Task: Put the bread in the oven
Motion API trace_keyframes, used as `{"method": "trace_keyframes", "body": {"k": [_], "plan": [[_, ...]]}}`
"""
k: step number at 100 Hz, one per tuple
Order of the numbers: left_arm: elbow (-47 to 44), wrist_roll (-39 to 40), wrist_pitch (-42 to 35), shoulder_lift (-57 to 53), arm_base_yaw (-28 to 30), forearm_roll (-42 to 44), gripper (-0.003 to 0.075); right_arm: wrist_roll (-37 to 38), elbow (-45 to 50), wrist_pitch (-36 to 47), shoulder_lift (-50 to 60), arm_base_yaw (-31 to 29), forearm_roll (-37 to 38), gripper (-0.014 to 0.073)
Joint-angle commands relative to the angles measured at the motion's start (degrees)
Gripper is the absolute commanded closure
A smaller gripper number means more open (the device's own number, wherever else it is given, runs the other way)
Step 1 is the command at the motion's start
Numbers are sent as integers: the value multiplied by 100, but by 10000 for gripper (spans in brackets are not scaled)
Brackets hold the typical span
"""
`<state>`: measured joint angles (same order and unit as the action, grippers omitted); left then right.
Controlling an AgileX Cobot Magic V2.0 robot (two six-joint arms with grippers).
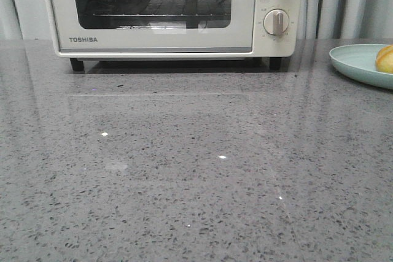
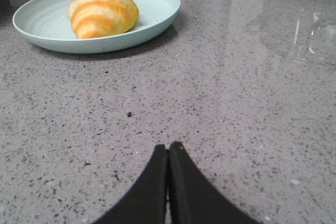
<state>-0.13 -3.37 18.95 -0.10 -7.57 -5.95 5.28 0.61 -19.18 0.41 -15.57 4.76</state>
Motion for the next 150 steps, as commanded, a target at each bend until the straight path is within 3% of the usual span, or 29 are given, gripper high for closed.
{"method": "trace_keyframes", "body": {"k": [1, 29, 41, 58, 72, 85, 94, 102, 114, 126, 139, 150], "plan": [[-125, 42, -407, -153, 22, -66, 741, -72, 149, 131, 121, -17, 13, 641], [-125, 42, -460, -153, 22, -40, 741, -72, 139, 215, 121, -17, 13, 641], [-125, 56, -644, -153, 22, -256, 741, -72, 139, 974, 121, -17, 605, 641], [-125, 83, -1204, -153, 22, -3242, 742, 22, 139, 3156, 121, -17, 130, 641], [-125, 83, -1335, -153, 22, -4008, 741, 649, 139, 4117, 121, -17, -507, 641], [-115, 83, -1426, -153, 22, -4974, 741, 1425, 105, 3262, 121, -17, -1438, 641], [-85, 83, -1512, -153, 22, -5505, 741, 1425, -68, 2626, 121, -5, -1462, 641], [105, -64, -1346, -153, -4, -5401, 742, 1435, -244, 2483, 121, 201, -1491, 641], [680, -936, -858, 94, -66, -5109, 742, 1372, -637, 1804, 40, 883, -1493, 641], [1479, -1775, -436, 796, -66, -5007, 742, 937, -1220, 827, -339, 1791, -923, 641], [2432, -2860, 48, 1850, -66, -5007, 742, 825, -1754, 606, -924, 2493, -476, 641], [3286, -3631, 380, 2843, -66, -5007, 742, 825, -2157, 573, -1382, 2676, -427, 641]]}}
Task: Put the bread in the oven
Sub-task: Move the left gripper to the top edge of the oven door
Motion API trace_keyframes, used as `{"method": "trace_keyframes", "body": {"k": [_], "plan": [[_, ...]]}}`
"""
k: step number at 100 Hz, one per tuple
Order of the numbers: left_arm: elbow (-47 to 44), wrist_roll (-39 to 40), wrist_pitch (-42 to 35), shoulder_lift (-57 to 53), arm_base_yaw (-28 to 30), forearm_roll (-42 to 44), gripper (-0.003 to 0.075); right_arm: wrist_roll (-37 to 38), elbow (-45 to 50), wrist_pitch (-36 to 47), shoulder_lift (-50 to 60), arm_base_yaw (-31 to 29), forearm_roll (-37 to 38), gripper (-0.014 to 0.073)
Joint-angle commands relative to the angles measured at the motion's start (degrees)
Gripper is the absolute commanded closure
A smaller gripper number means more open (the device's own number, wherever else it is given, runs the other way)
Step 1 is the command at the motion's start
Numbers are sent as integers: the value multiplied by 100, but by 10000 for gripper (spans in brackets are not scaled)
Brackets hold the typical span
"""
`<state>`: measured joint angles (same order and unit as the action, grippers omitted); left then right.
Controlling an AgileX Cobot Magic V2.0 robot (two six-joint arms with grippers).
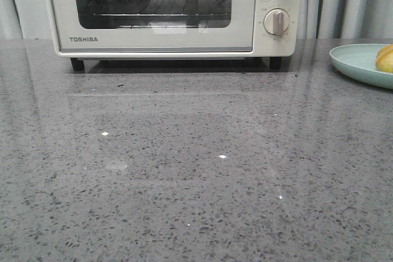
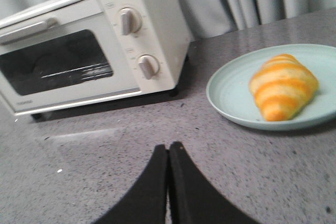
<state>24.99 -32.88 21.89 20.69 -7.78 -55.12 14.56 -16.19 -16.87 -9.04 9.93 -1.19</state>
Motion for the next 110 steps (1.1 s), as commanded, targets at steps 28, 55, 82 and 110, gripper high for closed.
{"method": "trace_keyframes", "body": {"k": [28, 55, 82, 110], "plan": [[2534, -1614, 157, 2683, -581, -82, 742, -103, -1041, -285, -1050, 125, 516, 641], [4001, -1797, -68, 4527, -1261, 17, 742, -103, -1041, -297, -1087, 125, 529, 641], [4944, -1797, -213, 5784, -1462, -9, 742, -103, -1041, -352, -1087, 125, 574, 641], [5290, -1797, -712, 6370, -1461, -9, 742, -103, -1041, -399, -1087, 125, 630, 641]]}}
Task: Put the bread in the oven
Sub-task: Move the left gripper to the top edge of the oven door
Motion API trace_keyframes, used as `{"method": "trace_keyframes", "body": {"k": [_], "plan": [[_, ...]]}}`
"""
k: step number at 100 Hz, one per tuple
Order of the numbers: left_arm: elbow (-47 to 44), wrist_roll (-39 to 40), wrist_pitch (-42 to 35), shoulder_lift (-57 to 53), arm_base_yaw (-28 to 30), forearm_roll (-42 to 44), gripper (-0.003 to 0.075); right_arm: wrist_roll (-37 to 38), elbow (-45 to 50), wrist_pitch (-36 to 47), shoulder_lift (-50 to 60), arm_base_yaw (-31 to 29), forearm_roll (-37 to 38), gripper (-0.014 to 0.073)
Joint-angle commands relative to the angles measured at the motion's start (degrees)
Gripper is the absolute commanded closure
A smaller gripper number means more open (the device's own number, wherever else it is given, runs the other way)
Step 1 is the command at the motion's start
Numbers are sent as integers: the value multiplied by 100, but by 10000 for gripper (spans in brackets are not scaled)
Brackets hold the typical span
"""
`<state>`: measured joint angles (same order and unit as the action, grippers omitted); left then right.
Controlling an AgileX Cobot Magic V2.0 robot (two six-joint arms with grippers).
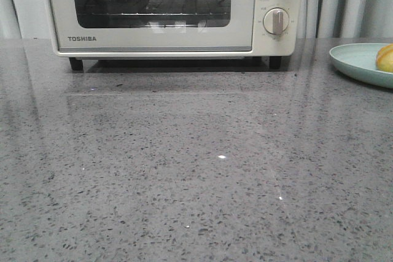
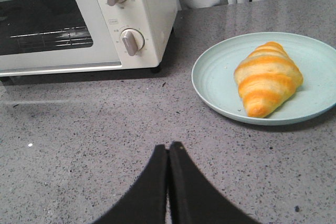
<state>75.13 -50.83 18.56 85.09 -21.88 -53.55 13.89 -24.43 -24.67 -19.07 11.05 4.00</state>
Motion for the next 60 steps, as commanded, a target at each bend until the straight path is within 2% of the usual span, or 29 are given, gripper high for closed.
{"method": "trace_keyframes", "body": {"k": [1, 60], "plan": [[289, -2, -380, -36, -51, -166, 742, -36, -217, 381, -84, 13, 111, 641], [310, -2, -524, 350, -51, -39, 742, -36, -217, 295, -84, 13, 165, 641]]}}
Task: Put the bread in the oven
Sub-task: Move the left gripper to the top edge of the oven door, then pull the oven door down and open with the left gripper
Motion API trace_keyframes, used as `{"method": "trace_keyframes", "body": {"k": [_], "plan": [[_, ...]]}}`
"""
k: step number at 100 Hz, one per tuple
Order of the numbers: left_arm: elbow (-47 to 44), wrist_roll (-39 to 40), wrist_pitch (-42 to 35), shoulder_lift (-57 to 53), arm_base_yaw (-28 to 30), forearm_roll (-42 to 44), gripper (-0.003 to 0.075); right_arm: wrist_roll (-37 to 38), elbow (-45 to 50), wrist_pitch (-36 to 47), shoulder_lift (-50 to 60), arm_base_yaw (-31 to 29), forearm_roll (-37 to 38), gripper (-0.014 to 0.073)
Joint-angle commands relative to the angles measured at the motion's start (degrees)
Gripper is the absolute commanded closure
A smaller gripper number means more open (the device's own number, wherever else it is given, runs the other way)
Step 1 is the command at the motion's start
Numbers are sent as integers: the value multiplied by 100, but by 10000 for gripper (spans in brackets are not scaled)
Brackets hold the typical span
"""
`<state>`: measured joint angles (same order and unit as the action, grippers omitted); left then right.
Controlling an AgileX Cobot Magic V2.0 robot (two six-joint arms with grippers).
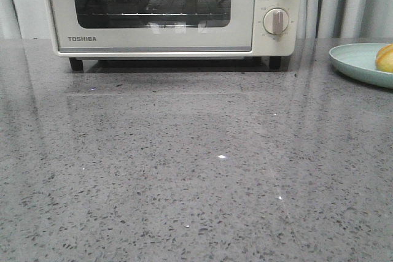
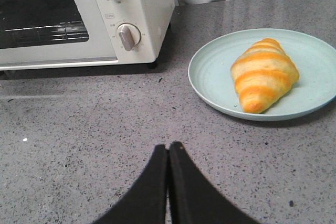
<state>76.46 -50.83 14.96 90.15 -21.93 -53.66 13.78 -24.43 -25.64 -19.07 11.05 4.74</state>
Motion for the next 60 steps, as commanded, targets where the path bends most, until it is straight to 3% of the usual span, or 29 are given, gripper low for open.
{"method": "trace_keyframes", "body": {"k": [1, 29, 60], "plan": [[178, -2, -134, -156, -45, -28, 742, -25, -217, 392, -84, 13, 91, 641], [-39, -2, 161, -167, -45, 254, 742, -25, -217, 392, -84, 13, 91, 641], [-984, 46, 285, -595, -45, 232, 742, -25, -217, 450, -84, 13, 91, 641]]}}
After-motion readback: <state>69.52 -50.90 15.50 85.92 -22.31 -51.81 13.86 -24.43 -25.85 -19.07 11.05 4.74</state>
